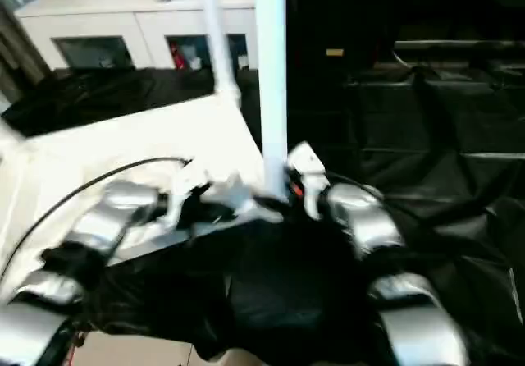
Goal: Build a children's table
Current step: Rotate leg to tighten
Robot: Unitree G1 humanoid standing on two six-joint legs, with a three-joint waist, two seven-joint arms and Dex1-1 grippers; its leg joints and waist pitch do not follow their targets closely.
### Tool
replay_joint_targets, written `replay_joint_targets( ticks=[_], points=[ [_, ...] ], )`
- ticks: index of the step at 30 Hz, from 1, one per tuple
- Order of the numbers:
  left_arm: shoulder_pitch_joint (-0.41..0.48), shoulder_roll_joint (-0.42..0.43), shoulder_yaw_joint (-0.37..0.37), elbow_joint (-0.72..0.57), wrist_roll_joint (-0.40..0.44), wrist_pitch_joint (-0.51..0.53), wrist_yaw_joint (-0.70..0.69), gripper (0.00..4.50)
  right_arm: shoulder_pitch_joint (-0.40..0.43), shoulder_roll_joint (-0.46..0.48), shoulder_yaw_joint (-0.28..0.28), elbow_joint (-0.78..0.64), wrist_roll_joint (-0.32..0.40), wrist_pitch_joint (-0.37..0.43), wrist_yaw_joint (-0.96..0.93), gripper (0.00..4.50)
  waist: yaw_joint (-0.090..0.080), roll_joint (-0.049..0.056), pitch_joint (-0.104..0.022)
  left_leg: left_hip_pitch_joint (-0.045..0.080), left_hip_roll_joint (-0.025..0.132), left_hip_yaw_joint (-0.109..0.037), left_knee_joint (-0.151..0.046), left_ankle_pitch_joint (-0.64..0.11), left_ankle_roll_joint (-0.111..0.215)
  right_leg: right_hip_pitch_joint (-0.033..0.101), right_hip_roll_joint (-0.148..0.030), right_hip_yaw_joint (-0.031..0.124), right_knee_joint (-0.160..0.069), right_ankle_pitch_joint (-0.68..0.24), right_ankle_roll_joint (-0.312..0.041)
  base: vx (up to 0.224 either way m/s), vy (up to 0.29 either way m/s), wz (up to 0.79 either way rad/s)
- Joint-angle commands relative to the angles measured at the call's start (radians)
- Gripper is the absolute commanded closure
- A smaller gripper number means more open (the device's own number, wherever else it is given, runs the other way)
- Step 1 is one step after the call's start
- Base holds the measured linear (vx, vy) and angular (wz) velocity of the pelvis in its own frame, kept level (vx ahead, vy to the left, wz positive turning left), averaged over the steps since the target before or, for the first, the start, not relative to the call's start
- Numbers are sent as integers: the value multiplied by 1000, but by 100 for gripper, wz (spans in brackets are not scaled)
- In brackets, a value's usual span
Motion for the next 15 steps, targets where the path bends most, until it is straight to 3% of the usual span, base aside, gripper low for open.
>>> replay_joint_targets(
  ticks=[1,3,6,15],
  points=[
    [-16,-14,-13,-73,-48,-30,-73,450,39,11,77,18,-22,38,67,94,3,-18,-58,2,15,5,-67,-212,110,58,-39,25,-63,-166,-277,0,0,0],
    [-6,10,-20,-92,-57,-13,-114,450,64,-22,102,-23,-17,45,145,101,8,-23,-59,2,15,5,-65,-191,113,60,-40,27,-61,-144,-278,0,0,0],
    [4,26,-26,-112,-62,3,-145,450,80,-40,116,-52,-16,50,182,125,11,-22,-60,1,15,6,-63,-162,125,59,-40,26,-57,-113,-286,0,0,0],
    [17,43,-35,-137,-66,15,-166,450,111,-46,128,-111,-8,72,209,177,10,-23,-58,2,14,5,-64,-175,107,59,-39,27,-61,-148,-274,0,0,0]
  ],
)
